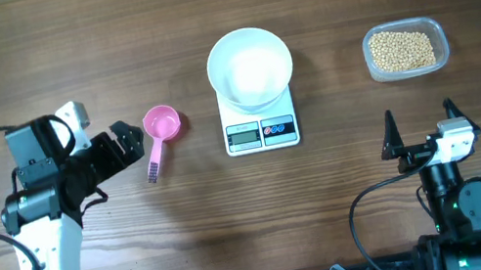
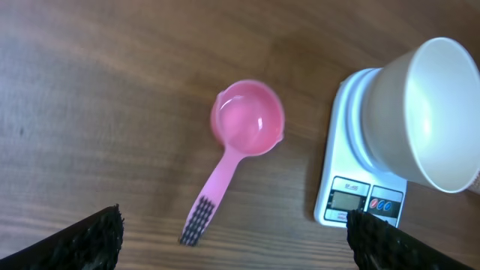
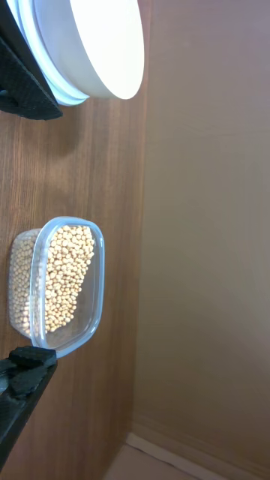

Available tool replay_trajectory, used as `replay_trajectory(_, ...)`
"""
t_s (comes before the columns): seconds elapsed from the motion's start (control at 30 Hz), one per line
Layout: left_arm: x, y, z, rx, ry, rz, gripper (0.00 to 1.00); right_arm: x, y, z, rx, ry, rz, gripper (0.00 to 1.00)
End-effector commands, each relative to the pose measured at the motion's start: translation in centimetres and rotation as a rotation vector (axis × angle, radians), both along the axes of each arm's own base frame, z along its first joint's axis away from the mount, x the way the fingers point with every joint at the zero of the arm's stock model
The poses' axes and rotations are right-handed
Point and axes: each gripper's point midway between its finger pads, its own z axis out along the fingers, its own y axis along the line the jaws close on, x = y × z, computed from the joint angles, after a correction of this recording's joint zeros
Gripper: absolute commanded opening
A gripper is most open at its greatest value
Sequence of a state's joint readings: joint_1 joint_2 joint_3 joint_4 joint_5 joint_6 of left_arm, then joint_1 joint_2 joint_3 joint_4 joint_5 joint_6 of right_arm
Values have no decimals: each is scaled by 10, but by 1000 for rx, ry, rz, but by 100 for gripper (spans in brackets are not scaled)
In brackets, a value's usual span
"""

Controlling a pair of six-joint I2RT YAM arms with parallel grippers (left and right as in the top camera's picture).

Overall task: Scoop item into bowl and weigh 150g on scale
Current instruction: 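Move the left gripper to the pink scoop and grasp its handle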

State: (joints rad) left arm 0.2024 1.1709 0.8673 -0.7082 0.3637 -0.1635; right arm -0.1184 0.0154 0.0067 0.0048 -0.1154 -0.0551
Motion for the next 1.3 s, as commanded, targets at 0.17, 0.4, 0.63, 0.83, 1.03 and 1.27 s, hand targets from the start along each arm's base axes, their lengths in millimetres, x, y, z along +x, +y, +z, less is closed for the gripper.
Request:
replay_trajectory(0.17,4,-10,-51,-149,202,1,100,0,3,2,-15,-9,16,100)
replay_trajectory(0.4,16,-5,-87,-147,263,3,95,0,3,2,-15,-9,16,100)
replay_trajectory(0.63,18,-6,-117,-165,323,-7,86,0,3,2,-15,-9,16,100)
replay_trajectory(0.83,19,-22,-122,-229,298,-125,80,0,3,2,-15,-9,16,100)
replay_trajectory(1.03,25,-29,-126,-278,282,-144,72,0,3,2,-15,-9,16,100)
replay_trajectory(1.27,24,-35,-126,-318,286,-155,55,0,3,2,-14,-9,16,100)
